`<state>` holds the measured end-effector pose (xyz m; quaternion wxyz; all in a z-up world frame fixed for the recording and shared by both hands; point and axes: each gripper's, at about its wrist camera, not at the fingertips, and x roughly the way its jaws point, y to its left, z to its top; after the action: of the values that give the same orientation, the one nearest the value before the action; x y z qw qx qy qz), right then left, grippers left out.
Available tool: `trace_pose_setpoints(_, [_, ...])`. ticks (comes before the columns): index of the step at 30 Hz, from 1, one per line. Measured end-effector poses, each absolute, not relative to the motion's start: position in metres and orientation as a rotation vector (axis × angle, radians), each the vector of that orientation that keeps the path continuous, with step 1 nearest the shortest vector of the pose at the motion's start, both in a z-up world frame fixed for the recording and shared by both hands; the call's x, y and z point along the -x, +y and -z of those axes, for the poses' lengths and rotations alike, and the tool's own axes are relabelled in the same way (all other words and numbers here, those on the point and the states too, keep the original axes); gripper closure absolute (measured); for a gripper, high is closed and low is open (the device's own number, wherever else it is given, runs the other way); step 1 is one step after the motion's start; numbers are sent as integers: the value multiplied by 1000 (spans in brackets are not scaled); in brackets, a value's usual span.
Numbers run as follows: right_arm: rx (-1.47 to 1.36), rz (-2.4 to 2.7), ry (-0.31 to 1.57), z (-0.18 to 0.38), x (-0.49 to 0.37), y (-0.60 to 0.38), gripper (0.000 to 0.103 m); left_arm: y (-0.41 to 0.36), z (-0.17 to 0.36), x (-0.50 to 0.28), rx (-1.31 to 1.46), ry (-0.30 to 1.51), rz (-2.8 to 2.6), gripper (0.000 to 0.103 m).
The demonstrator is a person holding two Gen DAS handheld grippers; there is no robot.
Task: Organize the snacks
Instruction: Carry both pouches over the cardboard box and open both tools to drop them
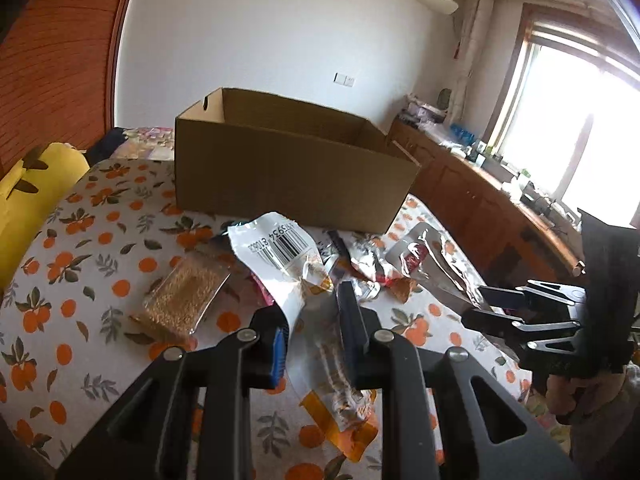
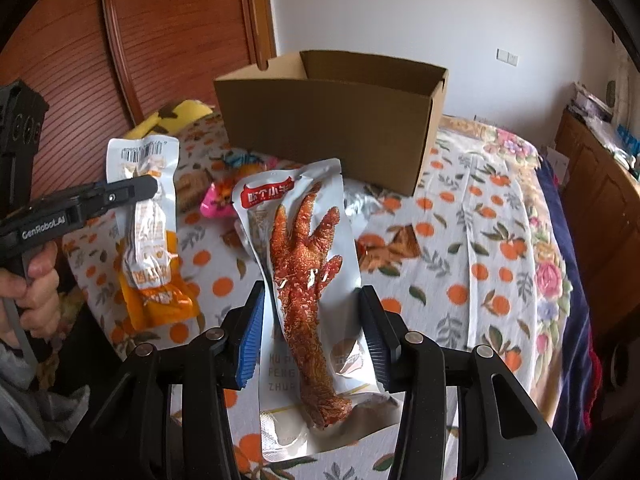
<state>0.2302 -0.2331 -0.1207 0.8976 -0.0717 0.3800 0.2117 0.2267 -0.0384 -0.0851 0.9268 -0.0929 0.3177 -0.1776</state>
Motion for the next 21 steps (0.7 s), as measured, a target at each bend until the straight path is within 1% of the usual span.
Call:
trace_pose_setpoints(10, [147, -426, 697, 81, -254, -237, 57, -40, 43, -247, 136, 572, 385, 83])
trace_pose_setpoints(21, [181, -434, 585, 25, -321, -223, 56, -35, -12, -318, 61, 465, 383, 83])
